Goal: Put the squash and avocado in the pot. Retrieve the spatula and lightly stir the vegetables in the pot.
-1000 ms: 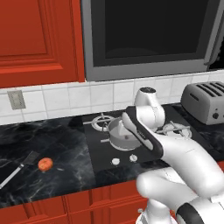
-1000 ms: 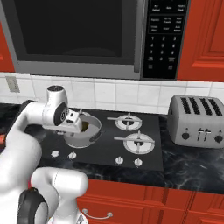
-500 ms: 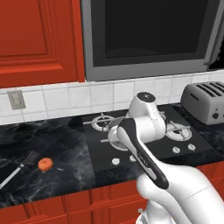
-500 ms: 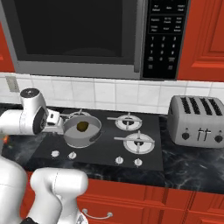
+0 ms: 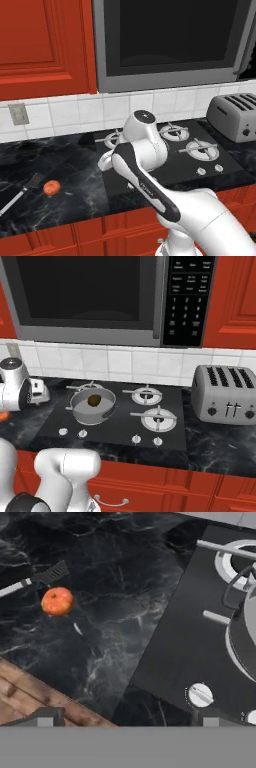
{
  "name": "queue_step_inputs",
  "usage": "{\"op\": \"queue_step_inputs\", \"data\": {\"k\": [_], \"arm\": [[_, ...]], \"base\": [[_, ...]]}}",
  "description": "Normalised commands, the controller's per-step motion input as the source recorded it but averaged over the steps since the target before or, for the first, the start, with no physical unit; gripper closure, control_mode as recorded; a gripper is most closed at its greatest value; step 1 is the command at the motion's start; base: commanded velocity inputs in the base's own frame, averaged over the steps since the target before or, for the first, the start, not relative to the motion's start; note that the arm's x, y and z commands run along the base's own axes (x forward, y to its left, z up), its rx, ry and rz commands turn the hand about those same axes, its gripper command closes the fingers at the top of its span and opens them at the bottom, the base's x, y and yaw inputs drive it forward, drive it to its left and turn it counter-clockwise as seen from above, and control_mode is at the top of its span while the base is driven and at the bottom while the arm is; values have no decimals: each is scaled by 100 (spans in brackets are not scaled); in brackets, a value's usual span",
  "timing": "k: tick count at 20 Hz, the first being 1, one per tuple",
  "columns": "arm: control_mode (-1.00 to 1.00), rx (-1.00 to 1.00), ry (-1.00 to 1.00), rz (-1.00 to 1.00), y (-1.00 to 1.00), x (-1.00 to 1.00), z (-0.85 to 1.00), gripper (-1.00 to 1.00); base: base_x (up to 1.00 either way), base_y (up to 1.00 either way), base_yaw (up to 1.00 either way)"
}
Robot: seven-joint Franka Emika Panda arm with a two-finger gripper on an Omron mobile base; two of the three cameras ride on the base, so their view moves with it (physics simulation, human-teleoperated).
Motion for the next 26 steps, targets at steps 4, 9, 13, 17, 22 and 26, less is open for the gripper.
{"op": "queue_step_inputs", "data": {"k": [4, 9, 13, 17, 22, 26], "arm": [[-100, 0, 0, 29, 100, 4, 0, -100], [-100, 0, 0, 27, 100, 17, 0, -100], [-100, -4, 5, 11, 81, 27, -12, -100], [-100, -12, 18, 0, 36, 45, -42, -100], [-100, -13, 13, 0, 19, 19, -42, -100], [-100, -13, 6, -1, 43, 0, -38, -100]], "base": [[0, 0, 0], [0, 0, 0], [0, 0, 0], [0, 0, 0], [0, 0, 0], [0, 0, 0]]}}
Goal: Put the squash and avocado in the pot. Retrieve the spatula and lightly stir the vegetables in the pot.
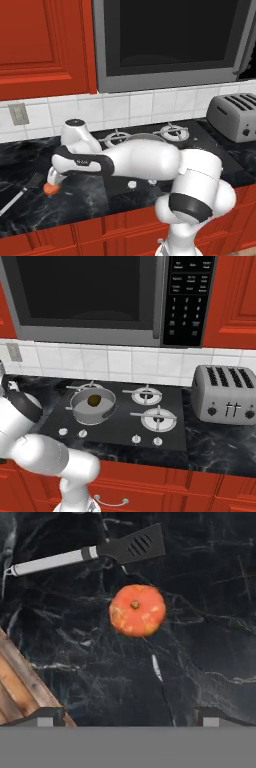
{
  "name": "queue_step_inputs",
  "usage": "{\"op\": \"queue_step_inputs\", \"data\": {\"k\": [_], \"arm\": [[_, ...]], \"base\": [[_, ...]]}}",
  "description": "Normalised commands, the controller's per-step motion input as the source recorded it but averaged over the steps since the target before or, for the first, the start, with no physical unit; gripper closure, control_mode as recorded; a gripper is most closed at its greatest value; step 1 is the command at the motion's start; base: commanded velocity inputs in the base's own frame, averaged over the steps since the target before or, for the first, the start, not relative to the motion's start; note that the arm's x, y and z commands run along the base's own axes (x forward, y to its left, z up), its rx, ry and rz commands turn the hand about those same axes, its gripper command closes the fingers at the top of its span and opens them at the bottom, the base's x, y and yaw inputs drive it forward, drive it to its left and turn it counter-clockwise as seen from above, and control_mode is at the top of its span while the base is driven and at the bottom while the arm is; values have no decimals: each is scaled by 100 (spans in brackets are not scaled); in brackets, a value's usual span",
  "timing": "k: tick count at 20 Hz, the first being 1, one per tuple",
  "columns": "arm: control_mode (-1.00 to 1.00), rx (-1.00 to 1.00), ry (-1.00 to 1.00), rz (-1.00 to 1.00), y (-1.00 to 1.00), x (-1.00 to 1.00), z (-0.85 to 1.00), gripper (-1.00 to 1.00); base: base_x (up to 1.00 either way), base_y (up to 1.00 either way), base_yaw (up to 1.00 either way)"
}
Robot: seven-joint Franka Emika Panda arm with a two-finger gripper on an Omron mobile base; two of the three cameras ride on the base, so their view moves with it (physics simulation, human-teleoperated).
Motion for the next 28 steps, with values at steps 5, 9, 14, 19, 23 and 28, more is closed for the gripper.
{"op": "queue_step_inputs", "data": {"k": [5, 9, 14, 19, 23, 28], "arm": [[-100, -14, 0, -1, 35, 6, -37, -100], [-100, -13, 0, -1, 34, 14, -26, -100], [-100, -9, 0, 0, 42, 20, -11, -100], [-100, -1, 0, 0, 13, 18, 0, -100], [-100, 0, 0, 0, 7, 19, 0, -100], [-100, 0, 0, 0, 6, 32, 0, -100]], "base": [[0, 0, 0], [0, 0, 0], [0, 0, 0], [0, 0, 0], [0, 0, 0], [0, 0, 0]]}}
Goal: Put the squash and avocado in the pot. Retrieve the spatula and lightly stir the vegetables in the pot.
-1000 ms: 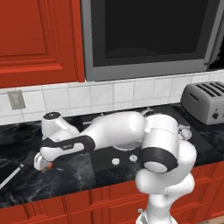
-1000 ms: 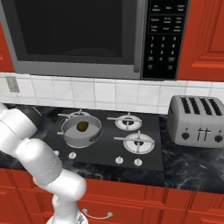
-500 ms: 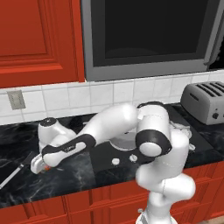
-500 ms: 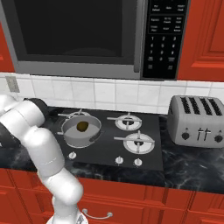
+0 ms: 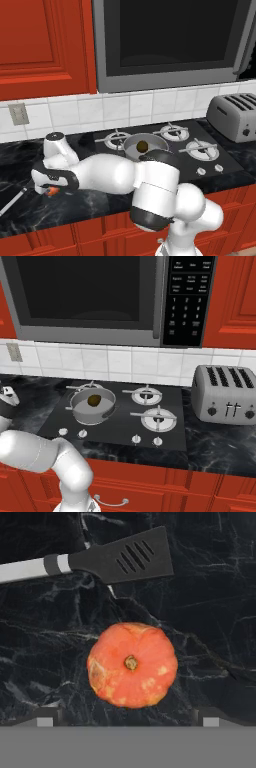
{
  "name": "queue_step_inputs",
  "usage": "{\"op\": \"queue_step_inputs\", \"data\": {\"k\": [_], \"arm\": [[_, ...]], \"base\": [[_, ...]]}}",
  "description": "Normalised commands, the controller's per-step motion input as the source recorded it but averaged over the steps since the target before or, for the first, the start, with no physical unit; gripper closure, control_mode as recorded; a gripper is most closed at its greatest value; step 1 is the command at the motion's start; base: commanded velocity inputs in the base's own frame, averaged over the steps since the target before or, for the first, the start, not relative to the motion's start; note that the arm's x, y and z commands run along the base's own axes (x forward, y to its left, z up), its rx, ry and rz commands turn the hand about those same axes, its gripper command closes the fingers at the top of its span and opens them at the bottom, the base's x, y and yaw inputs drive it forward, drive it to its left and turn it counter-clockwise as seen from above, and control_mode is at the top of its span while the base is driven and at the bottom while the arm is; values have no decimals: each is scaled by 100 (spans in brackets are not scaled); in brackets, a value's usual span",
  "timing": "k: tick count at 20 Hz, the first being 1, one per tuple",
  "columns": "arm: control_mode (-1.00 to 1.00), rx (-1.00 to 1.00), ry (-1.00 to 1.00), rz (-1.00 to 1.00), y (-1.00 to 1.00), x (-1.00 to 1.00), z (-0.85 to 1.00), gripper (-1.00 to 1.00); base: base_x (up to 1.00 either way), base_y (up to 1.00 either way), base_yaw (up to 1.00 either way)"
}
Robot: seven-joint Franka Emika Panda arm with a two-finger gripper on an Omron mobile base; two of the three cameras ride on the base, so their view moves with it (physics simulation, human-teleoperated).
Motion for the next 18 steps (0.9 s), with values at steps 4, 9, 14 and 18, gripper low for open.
{"op": "queue_step_inputs", "data": {"k": [4, 9, 14, 18], "arm": [[-100, 0, 0, 0, 10, 21, 0, -100], [-100, 0, 0, 0, 24, 0, 0, -100], [-100, 0, 0, 0, 16, 0, -5, -100], [-100, 0, 0, 0, -1, 0, -4, -100]], "base": [[0, 0, 0], [0, 0, 0], [0, 0, 0], [0, 0, 0]]}}
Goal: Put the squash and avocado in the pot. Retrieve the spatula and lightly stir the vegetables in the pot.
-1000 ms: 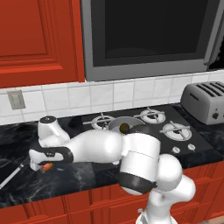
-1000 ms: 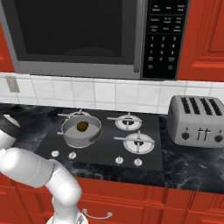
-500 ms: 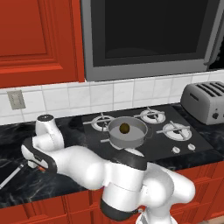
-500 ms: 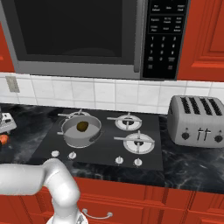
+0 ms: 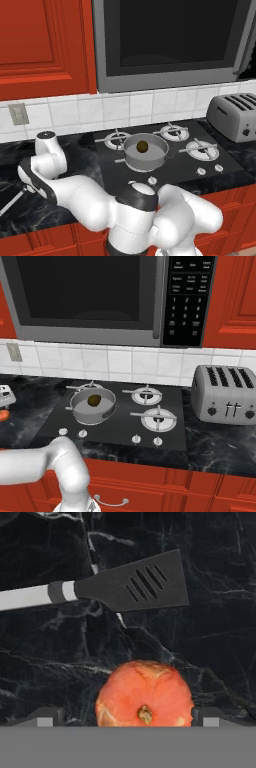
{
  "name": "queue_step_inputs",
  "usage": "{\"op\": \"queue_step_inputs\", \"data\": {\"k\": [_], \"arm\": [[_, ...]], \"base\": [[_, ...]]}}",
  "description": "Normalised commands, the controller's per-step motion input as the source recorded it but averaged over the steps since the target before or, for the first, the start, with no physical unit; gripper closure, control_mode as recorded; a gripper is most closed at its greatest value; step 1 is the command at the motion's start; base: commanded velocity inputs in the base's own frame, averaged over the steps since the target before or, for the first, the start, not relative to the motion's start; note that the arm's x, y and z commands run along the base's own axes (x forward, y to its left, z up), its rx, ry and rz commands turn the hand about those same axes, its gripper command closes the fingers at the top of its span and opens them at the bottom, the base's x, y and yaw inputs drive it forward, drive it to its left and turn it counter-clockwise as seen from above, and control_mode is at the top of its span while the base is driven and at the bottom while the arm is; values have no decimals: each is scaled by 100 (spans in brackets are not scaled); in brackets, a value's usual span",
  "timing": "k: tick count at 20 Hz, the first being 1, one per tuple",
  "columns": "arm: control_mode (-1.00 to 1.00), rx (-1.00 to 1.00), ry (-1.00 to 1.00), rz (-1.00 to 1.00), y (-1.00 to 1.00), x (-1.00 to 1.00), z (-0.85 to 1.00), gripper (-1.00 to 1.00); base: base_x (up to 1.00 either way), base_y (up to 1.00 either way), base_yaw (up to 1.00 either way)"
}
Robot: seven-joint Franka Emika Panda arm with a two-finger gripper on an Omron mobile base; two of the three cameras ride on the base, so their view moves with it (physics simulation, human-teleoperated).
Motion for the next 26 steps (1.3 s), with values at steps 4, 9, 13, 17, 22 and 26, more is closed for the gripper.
{"op": "queue_step_inputs", "data": {"k": [4, 9, 13, 17, 22, 26], "arm": [[-100, 0, 0, 0, 0, 0, -9, -100], [-100, 0, 0, 0, -3, 0, -12, -100], [-100, 0, 0, 0, -1, 0, -5, -100], [-100, 0, 0, 0, 0, 2, 0, -100], [-100, 0, 0, 0, 0, 1, -6, -100], [-100, 0, 0, 0, 0, 0, -6, -100]], "base": [[0, 0, 0], [0, 0, 0], [0, 0, 0], [0, 0, 0], [0, 0, 0], [0, 0, 0]]}}
